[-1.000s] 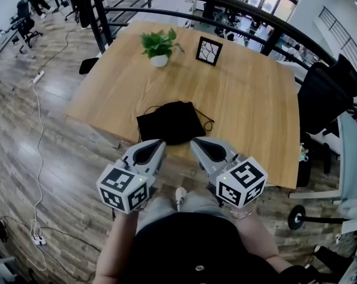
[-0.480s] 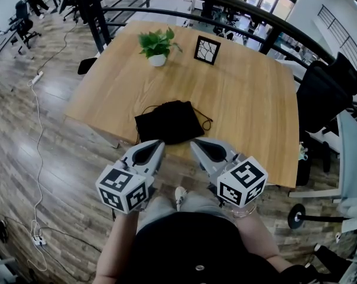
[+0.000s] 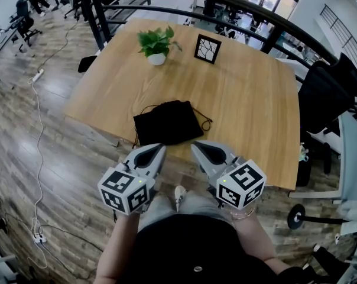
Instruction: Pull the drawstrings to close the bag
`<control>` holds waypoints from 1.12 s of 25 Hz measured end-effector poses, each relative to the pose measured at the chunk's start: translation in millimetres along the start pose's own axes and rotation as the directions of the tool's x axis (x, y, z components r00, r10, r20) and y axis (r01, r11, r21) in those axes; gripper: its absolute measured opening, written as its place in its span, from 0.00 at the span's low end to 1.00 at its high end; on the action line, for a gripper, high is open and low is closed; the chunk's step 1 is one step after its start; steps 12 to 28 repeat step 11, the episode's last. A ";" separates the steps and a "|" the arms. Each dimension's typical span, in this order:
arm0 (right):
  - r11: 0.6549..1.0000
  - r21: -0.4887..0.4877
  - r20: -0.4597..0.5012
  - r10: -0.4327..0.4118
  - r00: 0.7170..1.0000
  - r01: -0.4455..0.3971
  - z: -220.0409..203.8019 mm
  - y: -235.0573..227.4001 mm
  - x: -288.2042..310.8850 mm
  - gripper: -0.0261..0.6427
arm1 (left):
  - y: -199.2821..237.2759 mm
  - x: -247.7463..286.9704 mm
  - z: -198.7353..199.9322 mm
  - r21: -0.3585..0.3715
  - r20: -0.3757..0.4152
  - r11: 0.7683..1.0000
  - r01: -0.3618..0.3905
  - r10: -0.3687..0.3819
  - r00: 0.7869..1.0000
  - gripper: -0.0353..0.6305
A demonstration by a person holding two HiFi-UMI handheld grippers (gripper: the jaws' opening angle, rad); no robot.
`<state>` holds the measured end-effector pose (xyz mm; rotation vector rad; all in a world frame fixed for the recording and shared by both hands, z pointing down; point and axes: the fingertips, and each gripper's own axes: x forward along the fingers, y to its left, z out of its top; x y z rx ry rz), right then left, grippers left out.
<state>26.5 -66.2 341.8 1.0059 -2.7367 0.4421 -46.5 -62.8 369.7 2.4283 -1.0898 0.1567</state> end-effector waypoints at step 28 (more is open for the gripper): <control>0.998 0.019 -0.003 -0.054 0.999 0.054 -8.1 -20.7 -2.8 0.03 | -0.2 12.7 -5.4 -0.025 0.000 0.999 -0.030 0.030 1.000 0.07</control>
